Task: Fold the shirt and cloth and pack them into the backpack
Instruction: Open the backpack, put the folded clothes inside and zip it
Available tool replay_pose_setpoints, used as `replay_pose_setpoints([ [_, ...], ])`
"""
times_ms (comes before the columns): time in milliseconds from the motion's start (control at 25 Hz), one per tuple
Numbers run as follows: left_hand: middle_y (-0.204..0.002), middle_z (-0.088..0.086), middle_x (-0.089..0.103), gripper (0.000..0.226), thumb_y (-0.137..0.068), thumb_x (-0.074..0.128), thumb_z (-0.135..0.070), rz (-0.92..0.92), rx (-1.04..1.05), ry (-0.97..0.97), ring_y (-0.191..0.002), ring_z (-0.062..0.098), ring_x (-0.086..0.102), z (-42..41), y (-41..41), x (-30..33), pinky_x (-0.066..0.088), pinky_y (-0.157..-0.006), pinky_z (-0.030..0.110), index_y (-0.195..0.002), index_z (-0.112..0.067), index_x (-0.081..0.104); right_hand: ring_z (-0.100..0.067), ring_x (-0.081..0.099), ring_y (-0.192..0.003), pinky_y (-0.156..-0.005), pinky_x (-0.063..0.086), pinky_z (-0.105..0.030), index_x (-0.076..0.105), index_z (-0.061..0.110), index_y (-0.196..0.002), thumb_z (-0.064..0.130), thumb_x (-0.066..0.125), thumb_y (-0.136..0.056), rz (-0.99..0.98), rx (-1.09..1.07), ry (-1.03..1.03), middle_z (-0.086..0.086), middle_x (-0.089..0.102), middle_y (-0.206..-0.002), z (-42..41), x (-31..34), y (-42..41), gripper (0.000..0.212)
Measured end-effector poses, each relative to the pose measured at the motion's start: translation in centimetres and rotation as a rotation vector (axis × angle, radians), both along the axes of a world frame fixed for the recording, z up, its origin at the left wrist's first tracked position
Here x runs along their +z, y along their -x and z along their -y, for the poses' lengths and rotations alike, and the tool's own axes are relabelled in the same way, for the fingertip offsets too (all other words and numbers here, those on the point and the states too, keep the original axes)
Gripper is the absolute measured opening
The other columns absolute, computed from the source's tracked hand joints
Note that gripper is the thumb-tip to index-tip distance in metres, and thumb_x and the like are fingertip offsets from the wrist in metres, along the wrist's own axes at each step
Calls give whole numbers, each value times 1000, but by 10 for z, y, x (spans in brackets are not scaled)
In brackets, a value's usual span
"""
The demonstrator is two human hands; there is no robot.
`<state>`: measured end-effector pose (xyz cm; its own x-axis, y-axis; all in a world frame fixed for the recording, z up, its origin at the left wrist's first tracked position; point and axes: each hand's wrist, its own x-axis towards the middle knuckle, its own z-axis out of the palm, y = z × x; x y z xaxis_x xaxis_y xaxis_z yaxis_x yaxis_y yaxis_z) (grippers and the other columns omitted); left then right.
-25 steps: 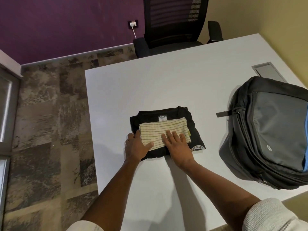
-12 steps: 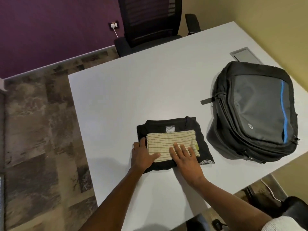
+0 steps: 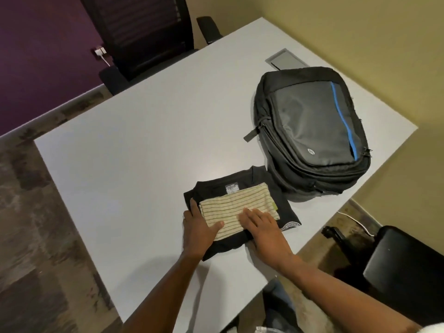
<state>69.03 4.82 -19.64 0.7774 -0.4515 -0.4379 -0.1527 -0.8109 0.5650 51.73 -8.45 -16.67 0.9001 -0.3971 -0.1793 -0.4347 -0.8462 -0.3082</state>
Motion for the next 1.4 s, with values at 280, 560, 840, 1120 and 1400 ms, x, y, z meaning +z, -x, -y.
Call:
replay_pose_setpoints([
  [280,-133,7,44,116,-69,85,-52,-19,-19,-13,-124,26,52,-1,-2,4,57,-94,44,-153,-31,8,-24,65,-86,-64,55,-32,58,4,-113,50,89,-60,308,-1507,-1231,-11,70,-99,-53,-9,-23,77],
  [560,-132,5,45,113,-71,85,-48,-20,-1,-9,-123,24,52,-2,0,11,57,-93,42,-153,-31,9,-30,68,-93,-82,61,-51,57,11,-109,25,85,-79,411,-1709,-1434,-12,70,-105,-40,-1,-52,44],
  [840,-139,9,43,116,-73,87,-44,-86,29,-21,-127,27,52,-6,-3,16,52,-92,36,-157,-22,10,-30,65,-106,-91,57,-53,53,9,-130,16,82,-81,455,-1699,-1391,-10,67,-118,-44,3,-59,57],
  [1120,-153,15,28,114,-74,80,-56,-134,141,-77,-139,37,38,9,0,35,45,-105,51,-157,-23,9,-25,56,-105,-94,54,-43,46,11,-133,10,73,-88,525,-1588,-1339,-2,56,-120,-35,10,-33,52],
  [1400,-163,4,22,71,-95,60,-43,308,-154,183,-149,23,22,118,34,95,23,-119,47,-155,-27,25,-24,63,-108,-100,51,-45,57,13,-118,19,79,-84,570,-1475,-1210,-2,67,-118,-31,41,39,41],
])
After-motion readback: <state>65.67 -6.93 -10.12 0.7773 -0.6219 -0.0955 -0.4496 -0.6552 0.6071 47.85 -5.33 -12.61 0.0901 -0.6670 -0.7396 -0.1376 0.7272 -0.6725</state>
